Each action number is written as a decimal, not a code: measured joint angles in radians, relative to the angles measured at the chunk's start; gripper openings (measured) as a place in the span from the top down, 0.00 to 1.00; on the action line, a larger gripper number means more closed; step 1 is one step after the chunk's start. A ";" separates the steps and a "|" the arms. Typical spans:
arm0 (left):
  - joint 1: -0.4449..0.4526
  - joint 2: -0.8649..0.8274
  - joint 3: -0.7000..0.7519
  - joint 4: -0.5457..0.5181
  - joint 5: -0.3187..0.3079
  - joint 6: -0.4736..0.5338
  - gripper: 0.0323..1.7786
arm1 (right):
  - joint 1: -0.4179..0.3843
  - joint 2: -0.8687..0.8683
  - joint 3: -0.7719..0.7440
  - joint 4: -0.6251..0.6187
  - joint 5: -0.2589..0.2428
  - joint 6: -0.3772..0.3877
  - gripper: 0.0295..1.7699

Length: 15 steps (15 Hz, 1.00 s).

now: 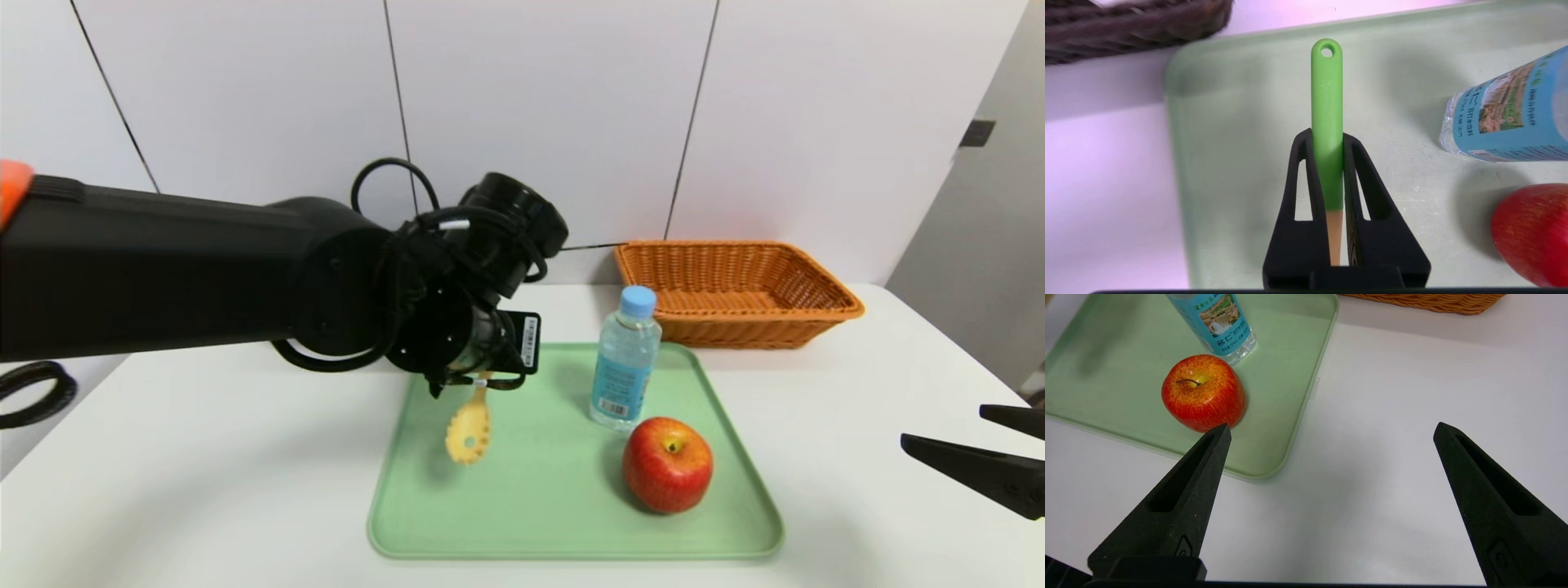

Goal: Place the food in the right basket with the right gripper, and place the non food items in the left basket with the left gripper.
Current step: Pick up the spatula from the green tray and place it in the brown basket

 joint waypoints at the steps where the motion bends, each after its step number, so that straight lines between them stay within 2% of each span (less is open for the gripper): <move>1: 0.017 -0.029 -0.003 0.002 -0.001 0.044 0.92 | 0.000 -0.003 0.002 0.001 0.000 0.000 0.03; 6: 0.139 -0.116 -0.117 0.009 -0.015 0.294 0.92 | 0.000 -0.021 0.006 0.000 0.000 0.012 0.03; 8: 0.190 -0.114 -0.178 0.009 -0.044 0.376 0.92 | 0.000 -0.025 0.009 -0.001 0.000 0.013 0.03; 11: 0.260 -0.073 -0.279 0.008 -0.093 0.484 0.92 | 0.000 -0.026 0.010 0.000 0.000 0.013 0.03; 15: 0.345 0.038 -0.393 0.003 -0.104 0.676 0.92 | 0.000 -0.026 0.014 0.000 -0.001 0.012 0.03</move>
